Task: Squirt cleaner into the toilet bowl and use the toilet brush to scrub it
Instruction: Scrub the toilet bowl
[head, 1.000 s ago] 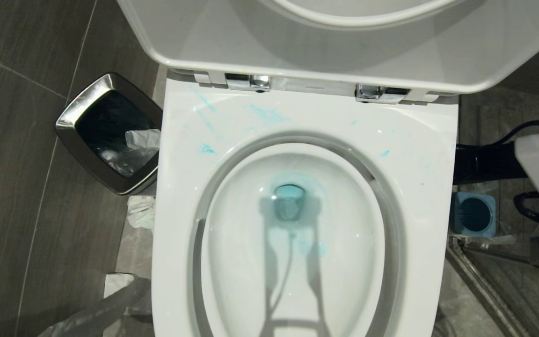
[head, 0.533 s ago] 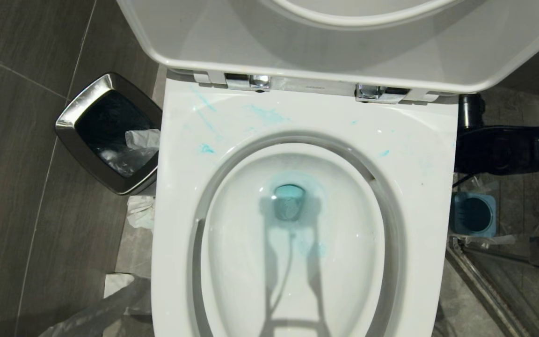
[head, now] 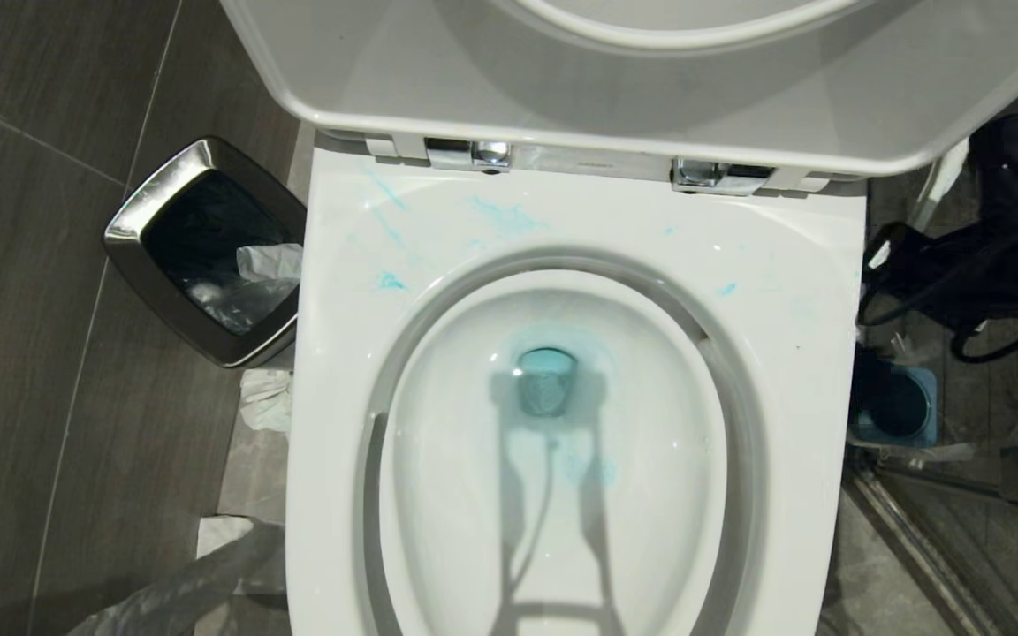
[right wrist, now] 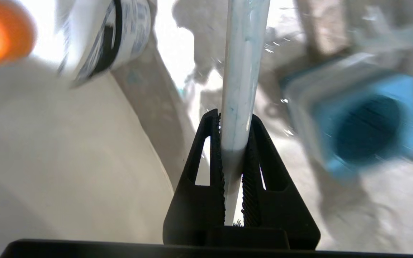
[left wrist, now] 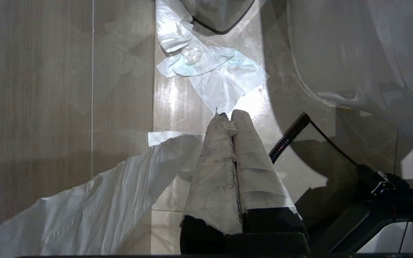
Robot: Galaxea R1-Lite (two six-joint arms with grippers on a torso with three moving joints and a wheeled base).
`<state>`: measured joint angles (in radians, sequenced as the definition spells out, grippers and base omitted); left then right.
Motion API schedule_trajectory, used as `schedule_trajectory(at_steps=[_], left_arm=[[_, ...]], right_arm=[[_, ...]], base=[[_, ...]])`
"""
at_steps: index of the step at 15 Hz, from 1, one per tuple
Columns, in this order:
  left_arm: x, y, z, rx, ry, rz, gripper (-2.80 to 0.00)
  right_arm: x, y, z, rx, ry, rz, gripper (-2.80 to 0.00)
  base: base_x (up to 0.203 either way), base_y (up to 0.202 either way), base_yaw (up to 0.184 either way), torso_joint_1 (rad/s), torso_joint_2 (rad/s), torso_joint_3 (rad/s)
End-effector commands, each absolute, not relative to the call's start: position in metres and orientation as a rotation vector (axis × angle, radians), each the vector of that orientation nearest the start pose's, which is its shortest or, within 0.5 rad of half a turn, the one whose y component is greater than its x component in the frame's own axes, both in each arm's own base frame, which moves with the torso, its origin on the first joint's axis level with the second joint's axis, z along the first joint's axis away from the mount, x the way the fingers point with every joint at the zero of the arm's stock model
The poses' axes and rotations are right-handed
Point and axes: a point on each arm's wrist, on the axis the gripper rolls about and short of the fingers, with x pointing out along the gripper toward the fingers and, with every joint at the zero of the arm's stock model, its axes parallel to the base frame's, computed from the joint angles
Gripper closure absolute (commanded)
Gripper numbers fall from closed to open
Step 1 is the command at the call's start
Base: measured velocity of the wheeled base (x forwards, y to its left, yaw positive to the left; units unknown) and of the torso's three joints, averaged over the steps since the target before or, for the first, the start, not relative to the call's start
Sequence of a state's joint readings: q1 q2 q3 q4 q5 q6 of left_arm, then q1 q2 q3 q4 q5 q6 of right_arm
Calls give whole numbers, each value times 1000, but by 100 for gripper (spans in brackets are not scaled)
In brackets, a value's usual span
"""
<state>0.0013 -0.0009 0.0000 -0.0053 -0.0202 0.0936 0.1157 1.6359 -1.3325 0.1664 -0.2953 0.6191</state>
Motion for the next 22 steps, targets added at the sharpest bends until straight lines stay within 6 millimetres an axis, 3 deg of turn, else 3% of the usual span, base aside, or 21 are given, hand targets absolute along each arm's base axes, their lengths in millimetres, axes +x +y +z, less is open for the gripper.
schedule_trajectory(at_steps=[1, 11, 22], left_arm=[[-22, -1, 74, 97, 0, -22, 0], [-22, 0, 74, 55, -3, -14, 0], [-22, 0, 74, 58, -2, -15, 0]], right_arm=[[256, 23, 300, 515, 349, -299, 0], [128, 9, 341, 265, 326, -234, 0], [29, -4, 363, 59, 80, -204, 0]], base=[[0, 0, 0, 0, 0, 0], [0, 0, 0, 0, 0, 0], [0, 0, 0, 0, 0, 0]])
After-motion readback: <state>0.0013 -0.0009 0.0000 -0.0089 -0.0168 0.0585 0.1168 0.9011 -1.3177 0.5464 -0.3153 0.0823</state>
